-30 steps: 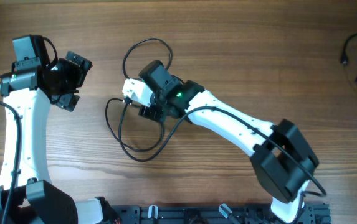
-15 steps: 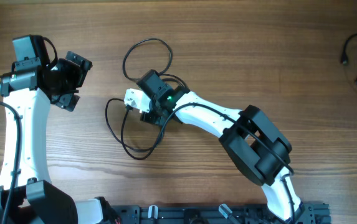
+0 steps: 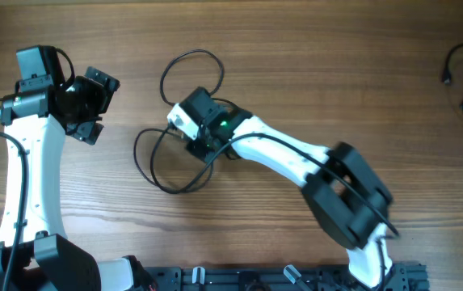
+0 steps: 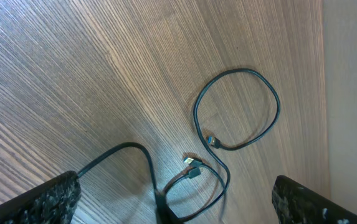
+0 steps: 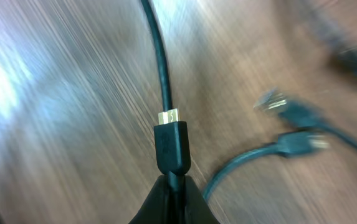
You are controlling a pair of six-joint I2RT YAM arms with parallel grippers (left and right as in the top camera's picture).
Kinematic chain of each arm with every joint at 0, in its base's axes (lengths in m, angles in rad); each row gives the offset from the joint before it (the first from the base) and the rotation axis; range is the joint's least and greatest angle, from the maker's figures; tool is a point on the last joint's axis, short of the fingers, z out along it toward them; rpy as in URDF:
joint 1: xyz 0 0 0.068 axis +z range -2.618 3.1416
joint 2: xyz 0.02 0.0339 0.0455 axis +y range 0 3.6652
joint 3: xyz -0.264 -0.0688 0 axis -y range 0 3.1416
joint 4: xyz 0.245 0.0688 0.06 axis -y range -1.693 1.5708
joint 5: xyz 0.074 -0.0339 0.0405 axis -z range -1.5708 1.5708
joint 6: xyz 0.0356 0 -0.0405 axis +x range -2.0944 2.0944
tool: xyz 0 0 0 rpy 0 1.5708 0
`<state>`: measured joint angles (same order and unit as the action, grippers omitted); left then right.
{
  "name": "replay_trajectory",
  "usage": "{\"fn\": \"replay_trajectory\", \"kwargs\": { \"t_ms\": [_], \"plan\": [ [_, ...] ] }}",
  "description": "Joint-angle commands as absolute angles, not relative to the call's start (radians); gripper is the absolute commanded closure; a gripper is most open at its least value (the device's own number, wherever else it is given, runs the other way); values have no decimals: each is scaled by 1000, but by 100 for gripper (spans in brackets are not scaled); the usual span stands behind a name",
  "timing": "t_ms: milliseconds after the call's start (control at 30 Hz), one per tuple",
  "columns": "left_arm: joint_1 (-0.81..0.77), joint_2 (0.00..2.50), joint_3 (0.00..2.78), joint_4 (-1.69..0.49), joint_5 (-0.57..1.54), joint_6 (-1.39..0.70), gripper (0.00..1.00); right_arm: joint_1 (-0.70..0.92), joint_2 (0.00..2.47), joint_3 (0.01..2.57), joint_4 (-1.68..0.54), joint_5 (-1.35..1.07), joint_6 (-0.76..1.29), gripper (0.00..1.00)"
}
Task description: Untangle cables
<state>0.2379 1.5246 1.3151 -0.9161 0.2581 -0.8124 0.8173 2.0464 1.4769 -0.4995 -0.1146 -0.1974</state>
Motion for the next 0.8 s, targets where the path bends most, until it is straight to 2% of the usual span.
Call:
{"fn": "replay_trajectory", "kwargs": {
  "t_ms": [0, 100, 200, 333, 367, 500, 633, 767],
  "plan": [
    [241, 1508, 1329, -913, 241, -793, 0, 806, 1820, 1480, -495, -103, -128, 96],
    [241, 1508, 1329, -913, 241, -792, 0, 759, 1666, 1480, -506, -62, -86, 96],
    [241, 1508, 1329, -913, 241, -793, 0, 633, 1557, 1480, -525, 35, -75, 96],
    [241, 1508, 1329, -913, 241, -792, 0, 373, 1485, 1481, -517, 56, -28, 96],
    [241, 1508, 1329, -913, 241, -793, 0, 253, 1460, 1496, -514, 53, 31, 96],
    [241, 1508, 1329, -913, 241, -793, 0, 49, 1361, 1647, -502, 23, 135, 96],
    [241, 1508, 1329, -913, 241, -792, 0, -60, 1298, 1882, -496, 103, 164, 96],
    [241, 1508, 1329, -913, 241, -792, 0, -163, 1296, 1946, -481, 208, 156, 96]
  ]
}}
